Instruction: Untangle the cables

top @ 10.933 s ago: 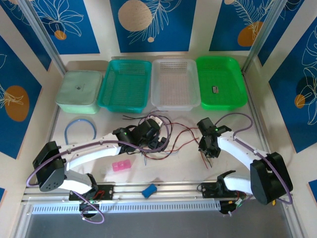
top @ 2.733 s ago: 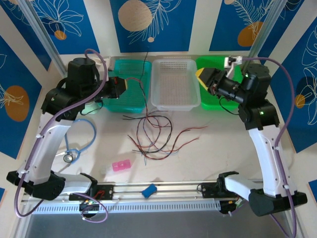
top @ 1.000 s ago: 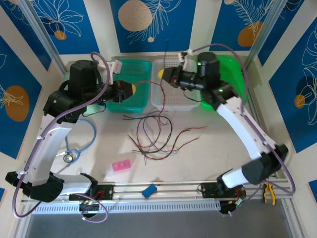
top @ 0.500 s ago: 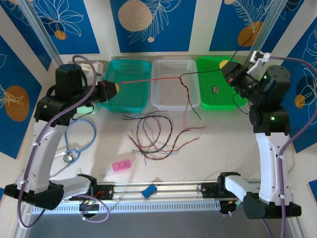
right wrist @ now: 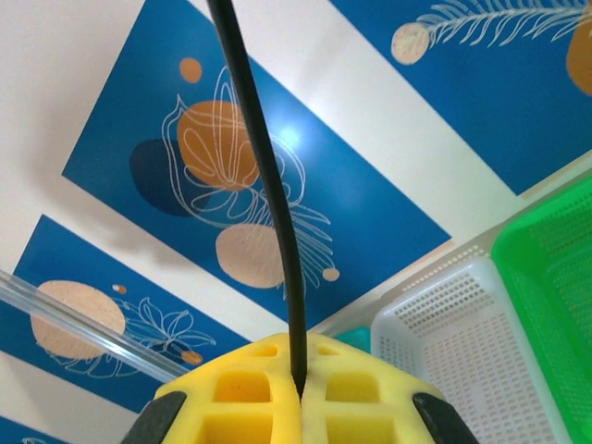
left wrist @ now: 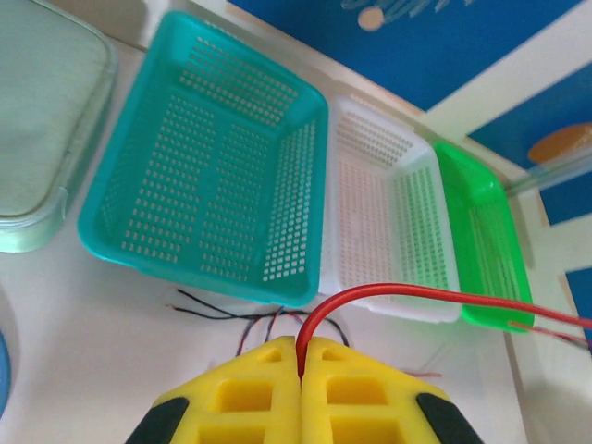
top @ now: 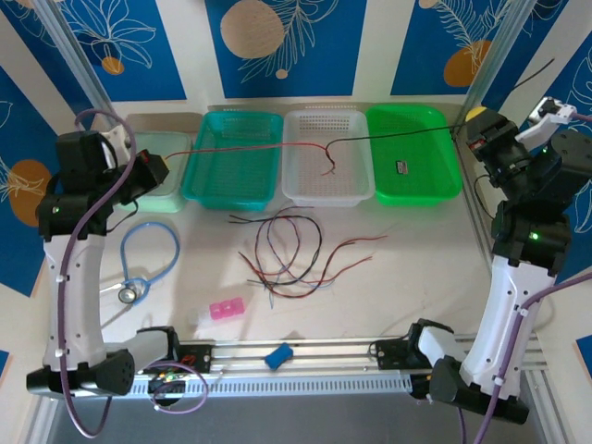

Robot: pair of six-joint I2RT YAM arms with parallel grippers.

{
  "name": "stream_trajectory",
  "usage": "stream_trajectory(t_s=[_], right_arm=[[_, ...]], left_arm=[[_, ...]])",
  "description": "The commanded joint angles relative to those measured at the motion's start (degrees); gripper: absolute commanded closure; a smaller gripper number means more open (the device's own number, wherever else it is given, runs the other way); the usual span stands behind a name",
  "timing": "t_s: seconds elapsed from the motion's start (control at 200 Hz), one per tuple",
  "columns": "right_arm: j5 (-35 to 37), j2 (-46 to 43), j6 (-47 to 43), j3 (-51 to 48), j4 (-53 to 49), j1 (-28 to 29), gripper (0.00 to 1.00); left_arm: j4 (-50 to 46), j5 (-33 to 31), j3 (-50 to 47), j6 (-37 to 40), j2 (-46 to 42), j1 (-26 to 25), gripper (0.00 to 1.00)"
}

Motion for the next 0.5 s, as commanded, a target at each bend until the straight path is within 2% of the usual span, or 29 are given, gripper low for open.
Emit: stream_trajectory(t_s=[0.0, 0.2, 0.395, 0.495], right_arm=[[1.97, -0.08, -0.91, 2.05, 1.28, -1.7, 1.0], [6.77, 0.96, -4.59, 7.6, -0.54, -4.44, 1.0], [9.01, 1.45, -5.98, 9.91, -0.98, -4.66, 1.0], [9.46, 1.61, -6.59, 10.27, -1.1, -4.66, 1.0]], left_arm=[[3.11, -0.99, -1.75, -2.76, -3.09, 3.26, 1.0], [8.74, -2.7, -6.4, -7.08, -6.34, 8.19, 1.0], [13.49, -4.98, -8.96, -10.48, -8.33, 10.09, 1.0], [16.57, -3.25, -9.58, -12.17, -7.98, 10.65, 1.0]])
